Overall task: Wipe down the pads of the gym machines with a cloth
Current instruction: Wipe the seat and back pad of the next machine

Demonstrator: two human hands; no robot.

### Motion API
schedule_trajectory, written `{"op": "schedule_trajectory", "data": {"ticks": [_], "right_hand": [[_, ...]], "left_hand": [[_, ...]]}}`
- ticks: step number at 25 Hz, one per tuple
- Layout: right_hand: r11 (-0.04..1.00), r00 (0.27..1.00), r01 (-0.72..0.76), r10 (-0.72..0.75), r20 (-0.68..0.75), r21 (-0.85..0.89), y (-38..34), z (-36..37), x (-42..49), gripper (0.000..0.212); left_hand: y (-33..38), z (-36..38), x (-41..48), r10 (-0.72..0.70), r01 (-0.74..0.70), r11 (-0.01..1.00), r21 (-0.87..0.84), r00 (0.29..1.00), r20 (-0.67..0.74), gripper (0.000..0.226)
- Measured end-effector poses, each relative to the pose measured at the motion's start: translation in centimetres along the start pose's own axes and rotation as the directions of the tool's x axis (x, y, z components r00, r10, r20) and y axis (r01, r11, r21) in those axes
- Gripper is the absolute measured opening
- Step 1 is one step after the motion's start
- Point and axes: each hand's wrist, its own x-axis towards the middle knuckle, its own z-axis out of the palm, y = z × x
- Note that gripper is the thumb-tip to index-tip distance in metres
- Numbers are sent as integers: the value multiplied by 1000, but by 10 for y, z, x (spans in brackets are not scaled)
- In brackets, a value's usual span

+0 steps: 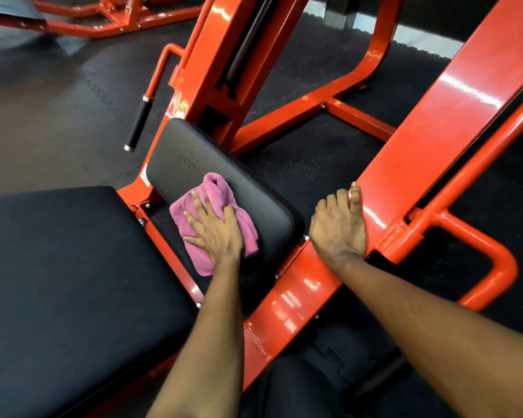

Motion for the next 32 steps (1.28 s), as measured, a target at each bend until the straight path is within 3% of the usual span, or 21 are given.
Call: {"op": "schedule_trajectory", "data": {"ticks": [3,4,9,12,14,18,20,27,32], "right_hand": [[1000,1000,9,-9,-9,-17,-1,0,0,31],[1000,1000,8,-8,-19,-23,-1,0,0,31],[1000,1000,7,-7,-7,-27,0,0,0,33],[1000,1000,5,-5,-16,-25,0,-1,-1,33],[1000,1000,2,-2,-10,-19,1,0,-1,34],[1000,1000,1,-1,-9,-17,-1,0,0,36],[1000,1000,-5,5,-9,-16,-1,0,0,36],[1000,1000,-2,2,2,-16,0,1,1,34],[1000,1000,-2,2,-3,-22,0,1,1,32]], "left_hand": [[-25,5,-66,191,-189,981,-45,981,44,85],[-36,6,-82,198,-194,979,-61,978,64,88],[-45,4,-33,35,-31,995,-100,998,42,88],[-39,-3,15,-124,130,983,-132,991,48,76],[-32,-4,14,-156,158,982,-103,988,22,71],[-28,6,-72,-33,36,991,-126,999,28,85],[-30,12,-115,80,-78,996,-37,995,60,90],[47,17,-21,291,-319,932,173,941,170,68],[8,20,-64,323,-337,918,208,941,100,76]]}}
